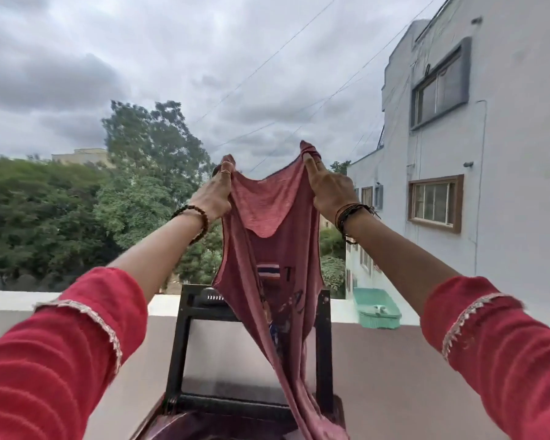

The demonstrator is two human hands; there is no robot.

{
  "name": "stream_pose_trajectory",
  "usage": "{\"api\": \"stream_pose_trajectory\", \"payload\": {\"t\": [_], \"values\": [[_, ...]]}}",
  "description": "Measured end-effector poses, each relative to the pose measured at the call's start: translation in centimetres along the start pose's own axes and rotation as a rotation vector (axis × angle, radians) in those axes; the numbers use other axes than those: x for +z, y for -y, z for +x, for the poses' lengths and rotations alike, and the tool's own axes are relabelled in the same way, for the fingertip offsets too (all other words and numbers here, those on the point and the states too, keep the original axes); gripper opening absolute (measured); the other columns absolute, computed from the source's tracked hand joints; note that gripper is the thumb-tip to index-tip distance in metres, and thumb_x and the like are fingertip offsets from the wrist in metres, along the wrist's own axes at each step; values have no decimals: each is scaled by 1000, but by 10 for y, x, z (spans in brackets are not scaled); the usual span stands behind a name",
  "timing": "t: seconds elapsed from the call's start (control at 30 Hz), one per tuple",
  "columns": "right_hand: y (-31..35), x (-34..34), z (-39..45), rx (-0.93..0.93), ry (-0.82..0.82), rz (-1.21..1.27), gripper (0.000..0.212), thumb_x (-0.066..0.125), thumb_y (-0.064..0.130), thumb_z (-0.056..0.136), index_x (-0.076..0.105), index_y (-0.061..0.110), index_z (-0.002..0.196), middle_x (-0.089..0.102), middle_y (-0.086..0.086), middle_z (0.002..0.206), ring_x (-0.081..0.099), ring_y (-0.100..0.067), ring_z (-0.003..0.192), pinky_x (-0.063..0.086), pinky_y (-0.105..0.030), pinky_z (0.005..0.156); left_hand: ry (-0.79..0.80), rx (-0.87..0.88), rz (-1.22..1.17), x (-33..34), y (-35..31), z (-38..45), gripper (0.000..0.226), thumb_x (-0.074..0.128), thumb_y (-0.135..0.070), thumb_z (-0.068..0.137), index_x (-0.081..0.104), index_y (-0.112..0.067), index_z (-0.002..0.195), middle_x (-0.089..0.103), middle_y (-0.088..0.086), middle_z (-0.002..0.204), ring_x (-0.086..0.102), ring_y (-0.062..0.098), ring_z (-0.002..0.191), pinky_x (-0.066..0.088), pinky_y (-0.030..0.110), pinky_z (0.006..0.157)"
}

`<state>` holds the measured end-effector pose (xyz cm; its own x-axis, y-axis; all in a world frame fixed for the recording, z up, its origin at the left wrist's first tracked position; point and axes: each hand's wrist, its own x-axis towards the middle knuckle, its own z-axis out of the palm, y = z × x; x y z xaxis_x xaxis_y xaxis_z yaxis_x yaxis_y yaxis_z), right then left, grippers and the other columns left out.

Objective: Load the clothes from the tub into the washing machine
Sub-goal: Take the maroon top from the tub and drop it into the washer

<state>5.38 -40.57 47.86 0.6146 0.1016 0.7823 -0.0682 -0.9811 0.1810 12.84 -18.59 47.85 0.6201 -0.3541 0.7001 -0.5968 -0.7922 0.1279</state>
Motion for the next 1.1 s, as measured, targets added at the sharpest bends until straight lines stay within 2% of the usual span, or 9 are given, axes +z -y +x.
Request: {"api": "stream_pose_trajectory", "payload": {"t": [0.1, 0.2, 0.33, 0.4, 0.57, 0.7, 0.83, 0.97, 1.1], "values": [[20, -5, 20, 24, -7, -3, 79, 49, -8, 80, 12, 11, 147, 38, -10, 143, 63, -36, 87, 49, -38, 69, -11, 8, 53, -18, 16, 7, 79, 51, 10, 80, 9, -7, 145, 46, 21, 129, 47, 23, 77, 34, 27, 53], [42, -5, 32, 59, -38, -29, 76, 50, -5, 80, 16, 10, 146, 40, -9, 142, 63, -36, 88, 48, -38, 69, -49, 53, 107, -31, 32, 8, 76, 45, 14, 81, 11, -9, 145, 48, 20, 127, 48, 24, 74, 34, 26, 52], [67, 4, 36, 113, -93, -55, 74, 53, -3, 79, 19, 9, 144, 43, -10, 138, 64, -34, 88, 42, -34, 61, -51, 120, 86, -41, 60, 7, 72, 43, 16, 82, 16, -12, 142, 53, 13, 106, 48, 25, 71, 38, 28, 60], [78, 11, 36, 132, -108, -64, 75, 54, -4, 79, 19, 9, 144, 45, -11, 135, 64, -34, 88, 39, -33, 60, -94, 130, 45, -45, 73, 7, 64, 45, 15, 81, 24, -10, 136, 58, 17, 101, 50, 28, 72, 39, 31, 63], [96, 23, 33, 133, -113, -45, 75, 52, -7, 78, 19, 8, 144, 43, -13, 137, 62, -35, 88, 43, -35, 62, -109, 121, 9, -43, 92, 8, 56, 45, 17, 78, 30, -5, 128, 49, 13, 83, 51, 30, 71, 37, 30, 62], [103, 32, 26, 121, -90, 46, 74, 47, -10, 77, 20, 8, 144, 42, -14, 138, 61, -39, 90, 38, -35, 62, -121, 253, 43, -32, 105, 5, 54, 44, 18, 77, 34, -6, 125, 54, 10, 85, 58, 33, 74, 42, 35, 61], [103, 38, 15, 141, -210, 195, 75, 48, -12, 77, 22, 7, 145, 49, -17, 132, 59, -38, 89, 31, -29, 63, -218, 377, 72, -23, 121, -4, 49, 45, 15, 79, 41, -6, 123, 64, 17, 96, 64, 35, 79, 45, 33, 62], [107, 52, -1, 68, -153, 260, 76, 45, -18, 76, 25, 6, 145, 45, -16, 139, 62, -39, 80, 40, -32, 63, -128, 431, 66, -2, 136, -16, 47, 47, 13, 80, 40, -7, 123, 63, 18, 86, 62, 29, 67, 42, 29, 56], [111, 62, -20, 107, -151, 261, 75, 42, -19, 76, 26, 6, 144, 44, -16, 141, 62, -41, 82, 43, -33, 65, -72, 466, 34, 16, 148, -23, 54, 47, 18, 76, 34, -17, 115, 63, 16, 84, 64, 32, 68, 54, 41, 55]]}}
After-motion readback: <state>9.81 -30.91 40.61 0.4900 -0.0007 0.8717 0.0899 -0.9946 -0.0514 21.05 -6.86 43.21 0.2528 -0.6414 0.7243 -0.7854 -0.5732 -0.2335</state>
